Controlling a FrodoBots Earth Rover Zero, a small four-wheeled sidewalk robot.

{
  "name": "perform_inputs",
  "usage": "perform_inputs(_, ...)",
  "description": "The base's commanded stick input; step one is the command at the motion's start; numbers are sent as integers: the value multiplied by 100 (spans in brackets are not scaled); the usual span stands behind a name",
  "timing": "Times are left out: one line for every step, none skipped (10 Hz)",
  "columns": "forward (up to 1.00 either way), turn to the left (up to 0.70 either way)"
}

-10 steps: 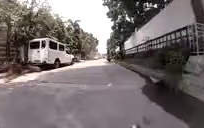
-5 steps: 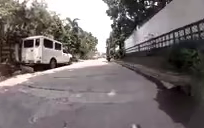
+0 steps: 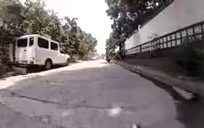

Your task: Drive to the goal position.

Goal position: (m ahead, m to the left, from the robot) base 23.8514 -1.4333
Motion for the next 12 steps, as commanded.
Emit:
perform_inputs(100, 0)
perform_inputs(100, 0)
perform_inputs(100, 0)
perform_inputs(100, 0)
perform_inputs(100, 0)
perform_inputs(100, 0)
perform_inputs(100, 0)
perform_inputs(100, 0)
perform_inputs(100, 0)
perform_inputs(100, 0)
perform_inputs(100, 0)
perform_inputs(100, 0)
